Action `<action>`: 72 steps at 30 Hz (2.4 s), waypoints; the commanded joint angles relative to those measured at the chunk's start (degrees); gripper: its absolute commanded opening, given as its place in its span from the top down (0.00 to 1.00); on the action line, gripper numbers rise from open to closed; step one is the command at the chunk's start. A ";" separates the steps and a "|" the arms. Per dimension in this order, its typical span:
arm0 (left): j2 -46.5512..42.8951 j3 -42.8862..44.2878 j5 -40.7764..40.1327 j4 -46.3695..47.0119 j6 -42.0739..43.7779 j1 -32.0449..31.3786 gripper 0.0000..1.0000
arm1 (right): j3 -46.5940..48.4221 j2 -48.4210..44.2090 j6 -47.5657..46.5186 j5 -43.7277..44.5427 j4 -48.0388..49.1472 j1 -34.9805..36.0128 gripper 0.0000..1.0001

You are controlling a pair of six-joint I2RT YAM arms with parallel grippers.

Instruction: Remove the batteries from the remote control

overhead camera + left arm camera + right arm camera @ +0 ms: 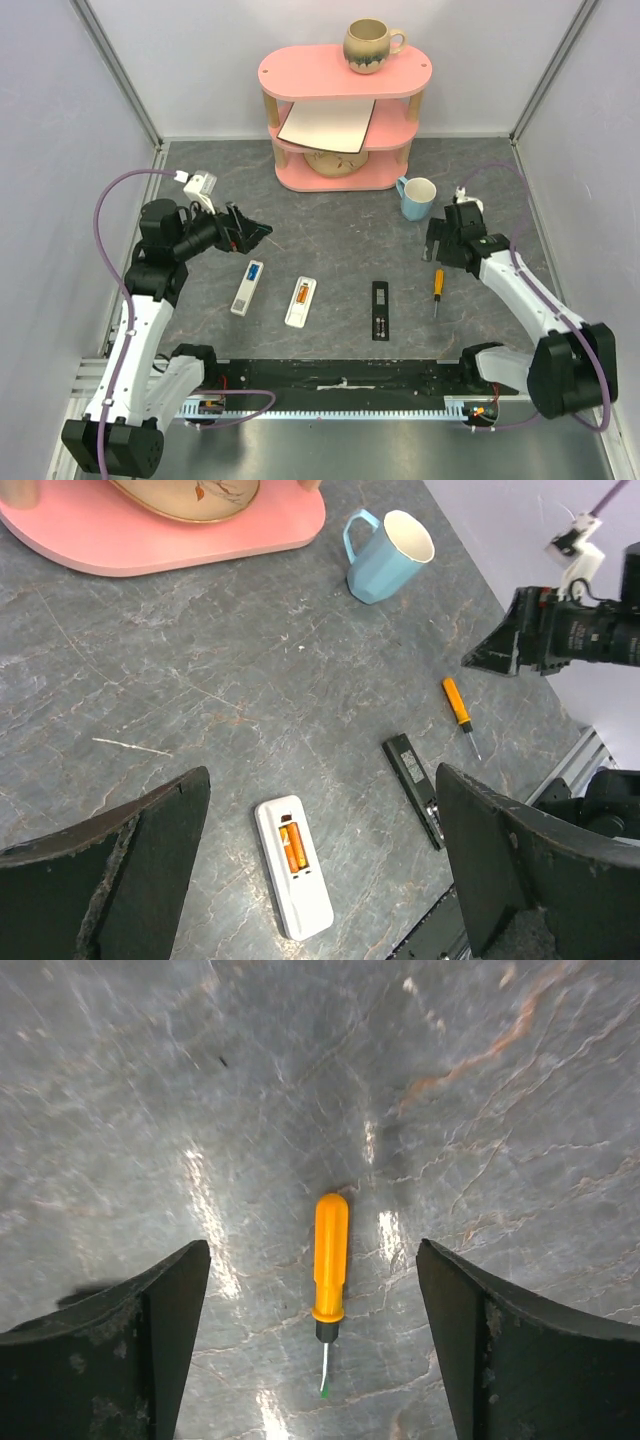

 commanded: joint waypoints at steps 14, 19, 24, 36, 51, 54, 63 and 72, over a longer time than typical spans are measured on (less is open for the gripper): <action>-6.66 -1.16 0.78 1.38 0.86 0.12 0.01 | -5.42 14.31 -0.78 -4.18 3.53 0.87 0.47; -8.33 -1.33 0.69 0.76 1.13 0.12 0.01 | -4.02 18.95 -0.78 -4.53 3.62 0.25 0.53; -10.09 -2.12 0.86 1.03 1.39 0.12 0.01 | -2.79 23.54 -2.01 -7.35 3.80 0.08 0.68; -9.39 -4.93 6.48 1.12 0.08 0.12 0.01 | -5.59 10.06 -1.50 -20.00 10.30 0.86 1.00; 7.10 -3.10 -5.46 11.11 -9.85 -26.58 0.01 | -6.65 -20.40 11.34 -23.71 17.15 11.22 1.00; 12.48 -1.96 -6.16 15.34 -12.49 -33.17 0.02 | -6.74 -20.06 14.06 -20.80 17.60 14.21 1.00; 30.24 6.21 -11.18 24.14 -15.22 -47.60 0.02 | -6.74 -20.05 18.72 -17.99 19.88 18.53 1.00; 39.56 10.18 -11.70 26.95 -16.98 -49.71 0.17 | -7.44 -22.77 21.01 -17.55 20.23 19.23 1.00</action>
